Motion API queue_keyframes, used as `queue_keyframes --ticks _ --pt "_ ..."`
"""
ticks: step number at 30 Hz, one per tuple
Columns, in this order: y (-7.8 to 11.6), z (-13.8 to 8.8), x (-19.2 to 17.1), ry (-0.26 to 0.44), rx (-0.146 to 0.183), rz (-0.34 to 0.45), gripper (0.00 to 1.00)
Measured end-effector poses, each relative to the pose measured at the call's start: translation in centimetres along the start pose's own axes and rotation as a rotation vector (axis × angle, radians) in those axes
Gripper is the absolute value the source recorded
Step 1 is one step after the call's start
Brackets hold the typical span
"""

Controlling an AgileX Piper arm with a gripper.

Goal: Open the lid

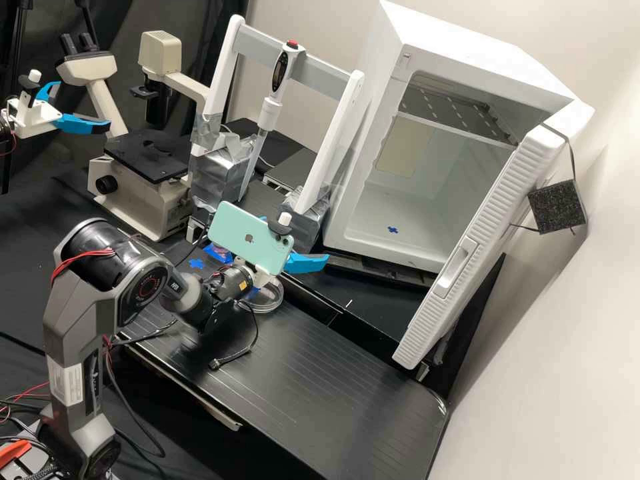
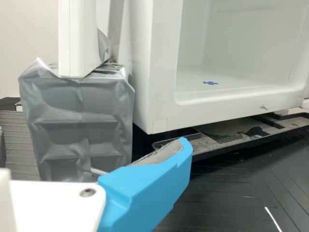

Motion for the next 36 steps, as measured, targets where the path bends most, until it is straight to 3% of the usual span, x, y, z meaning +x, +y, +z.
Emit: queue_keyframes --ticks 11,14,18,23,30,36 --pt "0.1 0.4 -0.8 0.003 -0.008 0.009 1.0" --pt "0.9 0.8 -2.5 0.016 -0.009 0.033 1.0" --pt "2.0 0.9 -5.6 0.062 0.022 0.101 1.0" --pt "2.5 1.2 -9.6 0.118 0.034 0.15 1.0" --pt "1.5 1.7 -13.4 0.116 0.031 0.111 1.0" --pt "0.9 1.9 -14.1 0.109 0.024 0.084 1.0"
